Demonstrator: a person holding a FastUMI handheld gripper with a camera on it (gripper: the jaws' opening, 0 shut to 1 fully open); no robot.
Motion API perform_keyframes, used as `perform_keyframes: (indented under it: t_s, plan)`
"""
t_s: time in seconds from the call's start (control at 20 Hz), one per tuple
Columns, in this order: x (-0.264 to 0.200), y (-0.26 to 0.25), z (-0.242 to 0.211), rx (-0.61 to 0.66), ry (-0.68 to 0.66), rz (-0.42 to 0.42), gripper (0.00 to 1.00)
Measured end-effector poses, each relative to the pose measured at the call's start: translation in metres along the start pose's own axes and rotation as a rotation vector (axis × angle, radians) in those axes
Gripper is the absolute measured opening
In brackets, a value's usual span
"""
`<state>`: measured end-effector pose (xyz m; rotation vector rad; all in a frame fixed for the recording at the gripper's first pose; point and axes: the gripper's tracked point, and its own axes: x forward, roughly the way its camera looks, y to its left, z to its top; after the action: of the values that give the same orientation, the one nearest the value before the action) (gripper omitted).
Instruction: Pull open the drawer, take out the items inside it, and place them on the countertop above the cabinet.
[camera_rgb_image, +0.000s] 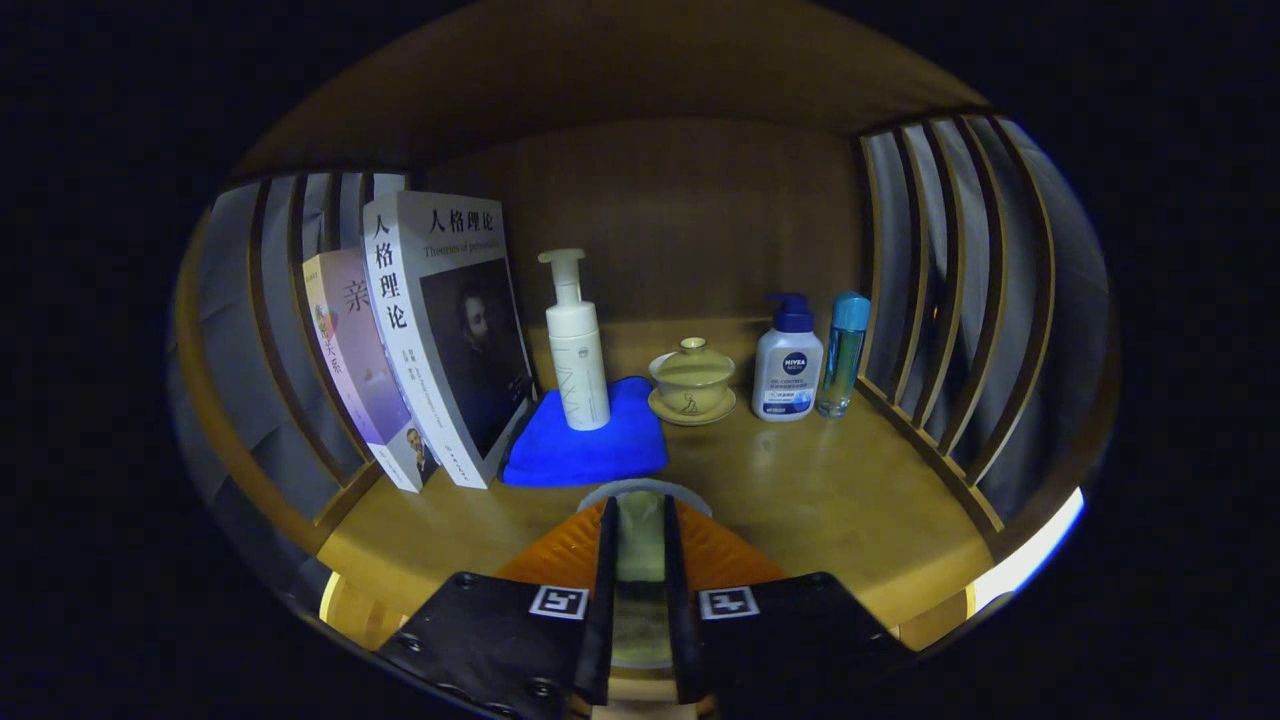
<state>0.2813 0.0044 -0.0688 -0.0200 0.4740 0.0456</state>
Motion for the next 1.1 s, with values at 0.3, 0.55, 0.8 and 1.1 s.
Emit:
perform_keyframes:
  t_s: [0.3, 0.55, 0.8, 1.1]
  plan:
    - [-0.025, 0.006, 0.017, 0.007, -0.139, 0.014, 0.70]
    - [-0.075, 0.020, 0.016, -0.025, -0.238, 0.042, 0.98]
    - [-0.128, 0.025, 0.001, -0.051, -0.338, 0.034, 0.98]
    - [-0.175, 0.026, -0.032, -0.035, -0.402, 0.022, 0.98]
